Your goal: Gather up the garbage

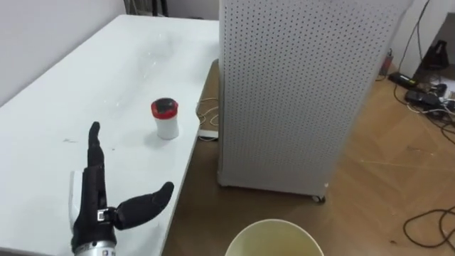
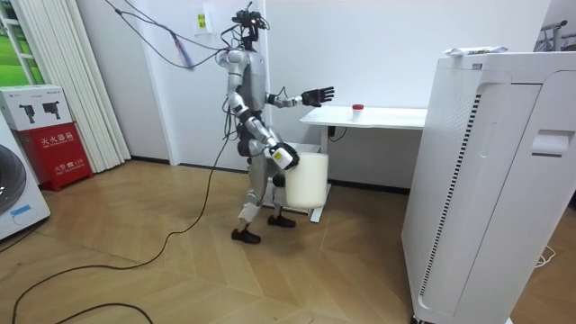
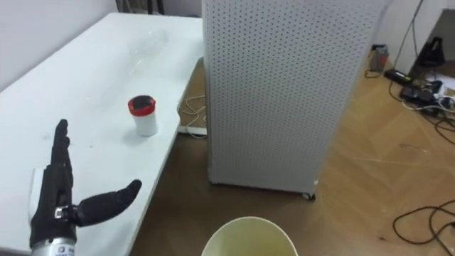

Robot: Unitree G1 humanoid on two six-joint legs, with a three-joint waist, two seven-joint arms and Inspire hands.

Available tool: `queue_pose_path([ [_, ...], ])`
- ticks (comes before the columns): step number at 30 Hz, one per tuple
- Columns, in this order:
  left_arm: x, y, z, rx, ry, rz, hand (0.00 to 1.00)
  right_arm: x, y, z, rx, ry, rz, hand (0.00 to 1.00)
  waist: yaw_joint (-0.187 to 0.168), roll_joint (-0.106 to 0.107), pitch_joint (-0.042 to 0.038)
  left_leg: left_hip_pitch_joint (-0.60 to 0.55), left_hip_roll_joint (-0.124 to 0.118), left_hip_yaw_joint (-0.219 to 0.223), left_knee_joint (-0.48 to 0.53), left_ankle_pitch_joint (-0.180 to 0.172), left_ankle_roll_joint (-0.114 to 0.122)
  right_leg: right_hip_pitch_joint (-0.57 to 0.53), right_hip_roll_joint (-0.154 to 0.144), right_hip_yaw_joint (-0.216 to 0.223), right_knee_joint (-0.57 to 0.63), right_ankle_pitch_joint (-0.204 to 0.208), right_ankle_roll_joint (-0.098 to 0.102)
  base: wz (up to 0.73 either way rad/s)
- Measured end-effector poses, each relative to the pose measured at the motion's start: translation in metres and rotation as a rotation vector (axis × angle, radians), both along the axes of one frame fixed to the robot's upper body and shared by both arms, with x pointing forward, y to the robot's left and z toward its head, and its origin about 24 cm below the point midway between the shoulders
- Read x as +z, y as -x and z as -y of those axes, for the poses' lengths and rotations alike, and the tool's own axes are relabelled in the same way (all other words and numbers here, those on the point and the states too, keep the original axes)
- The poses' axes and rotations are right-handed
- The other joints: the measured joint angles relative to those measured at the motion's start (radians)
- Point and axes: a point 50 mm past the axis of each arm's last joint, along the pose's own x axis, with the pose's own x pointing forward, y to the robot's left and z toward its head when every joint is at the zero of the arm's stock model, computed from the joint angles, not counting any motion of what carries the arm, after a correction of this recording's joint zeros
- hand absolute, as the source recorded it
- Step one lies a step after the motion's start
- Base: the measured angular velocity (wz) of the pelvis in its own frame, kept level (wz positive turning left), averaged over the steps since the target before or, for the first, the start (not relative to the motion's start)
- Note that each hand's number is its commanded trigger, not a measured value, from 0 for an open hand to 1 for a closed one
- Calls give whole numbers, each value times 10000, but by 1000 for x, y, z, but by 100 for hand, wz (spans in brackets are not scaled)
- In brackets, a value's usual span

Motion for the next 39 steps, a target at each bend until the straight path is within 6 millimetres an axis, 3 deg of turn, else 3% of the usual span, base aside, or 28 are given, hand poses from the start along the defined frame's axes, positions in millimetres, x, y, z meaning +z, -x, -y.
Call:
queue_pose_path([
  [1, 2, -3, 1, -86, 15, 87, 0, 2, -4, 1, 61, 37, 100, 100, 29, -47, 41, 85, -192, 151, 204, -330, 144, -140, -328, -191, 845, -230, 249, 6],
  [2, 5, -5, 2, -146, 18, 202, 0, 3, -6, 0, 86, 20, 185, 100, 40, -45, 49, 144, -354, 199, 502, -621, 259, -606, -698, -555, 2289, -187, 353, 4],
  [3, 6, -6, 3, -156, 11, 240, 0, 3, -7, -2, 128, 14, 199, 100, 73, -85, 70, 247, -445, 250, 583, -770, 303, -855, -899, -605, 3017, -67, 509, 9],
  [4, 6, -8, 4, -218, 11, 291, 0, 4, -10, -4, 220, 6, 253, 100, 88, -72, 126, 428, -500, 350, 829, -1105, 393, -1217, -1148, -646, 4193, 434, 601, 15],
  [5, 6, -9, 6, -321, -2, 289, 0, 5, -12, -6, 315, 7, 294, 100, 79, 46, 193, 636, -483, 292, 993, -1395, 459, -1427, -1214, -716, 5016, 1127, 579, 21],
  [7, 6, -10, 10, -480, -34, 269, 0, 5, -14, -7, 383, -4, 336, 100, -42, 238, 250, 964, -449, -70, 954, -1634, 512, -1763, -1200, -843, 5742, 2123, 610, 31],
  [8, 6, -10, 10, -462, -51, 285, 0, 7, -16, -8, 449, -31, 422, 100, -26, 300, 235, 1066, -444, -239, 801, -1666, 513, -2128, -1187, -835, 5841, 1766, 623, 28],
  [10, 6, -10, 10, -409, -21, 295, 0, 9, -18, -8, 534, -19, 540, 100, -31, 486, 253, 1186, -381, -559, 617, -1664, 507, -2681, -1043, -791, 5085, 1126, 536, 34],
  [12, 5, -10, 11, -468, 143, 254, 0, 8, -16, -9, 600, -9, 473, 100, -66, 539, 252, 1432, -318, -802, 401, -1655, 492, -2771, -787, -789, 3089, 986, 534, 42],
  [13, 4, -9, 10, -437, 215, 208, 0, 7, -16, -10, 671, 22, 450, 100, -52, 488, 232, 1600, -319, -834, 251, -1652, 482, -2743, -722, -785, 1679, 1080, 506, 35],
  [14, 3, -9, 9, -425, 228, 148, 0, 7, -16, -10, 750, 112, 438, 100, -59, 457, 217, 1739, -321, -841, 201, -1674, 442, -2683, -601, -763, 403, 1572, 452, 34],
  [15, 2, -9, 10, -436, 228, 107, 0, 7, -15, -10, 794, 173, 418, 100, -66, 456, 206, 1816, -310, -870, 172, -1706, 383, -2645, -506, -733, 186, 2157, 500, 44],
  [17, -4, -4, 9, -464, 224, -194, 0, 5, -11, -9, 898, 233, 297, 100, -34, 546, 59, 2218, -78, -1014, -337, -1601, 65, -2068, -364, -1030, -390, 2301, 323, 23],
  [18, -5, -2, 8, -433, 198, -258, 0, 5, -11, -10, 939, 206, 308, 100, -52, 541, 59, 2288, -21, -970, -412, -1542, -36, -1875, -309, -1048, -648, 2331, 283, 13],
  [19, -8, 0, 6, -393, 202, -446, 0, 5, -11, -10, 1005, 168, 291, 100, -72, 481, 85, 2251, 95, -760, -189, -1426, -281, -1453, -240, -935, -1115, 2398, 259, 41],
  [20, -11, 2, 7, -436, 243, -655, 0, 3, -8, -10, 962, 97, 211, 100, -149, 252, 161, 2045, 106, -757, -213, -1474, -525, -1101, -224, -339, -1454, 2434, 308, 57],
  [21, -10, 1, 9, -545, 247, -666, 0, 3, -8, -10, 887, 56, 194, 100, -217, 231, 137, 1879, 143, -869, -546, -1396, -597, -1056, -212, -88, -1540, 2438, 315, 80],
  [22, -6, -2, 13, -798, 223, -483, 0, 4, -9, -5, 776, 78, 224, 100, -309, 188, 131, 1513, 396, -859, -1095, -779, -336, -1130, -121, 41, -1562, 2408, 372, 45],
  [23, -5, -1, 14, -786, 200, -452, 0, 3, -8, -6, 761, 6, 182, 100, -93, 50, 59, 1599, 447, -560, -1187, -704, -332, -1160, -98, -4, -1717, 2439, 482, 19],
  [25, -6, 0, 11, -604, 172, -521, 0, 3, -9, -9, 999, -18, 225, 100, 48, -31, 29, 1828, 421, -451, -1266, -706, -331, -772, -52, -172, -2213, 2486, 537, -26],
  [28, -4, 0, 8, -583, 82, -436, 0, 3, -9, -11, 1383, -145, 249, 100, -20, 26, 26, 2275, 408, -448, -1565, -709, -333, -127, -56, -624, -2821, 2644, 543, -11],
  [39, -6, 1, 20, -1633, 118, -738, 0, 3, -8, -13, 1972, -34, 224, 100, -94, 229, 73, 2675, 420, -465, -2112, -712, -338, -1, -15, -745, -2814, 2649, 533, -1],
])
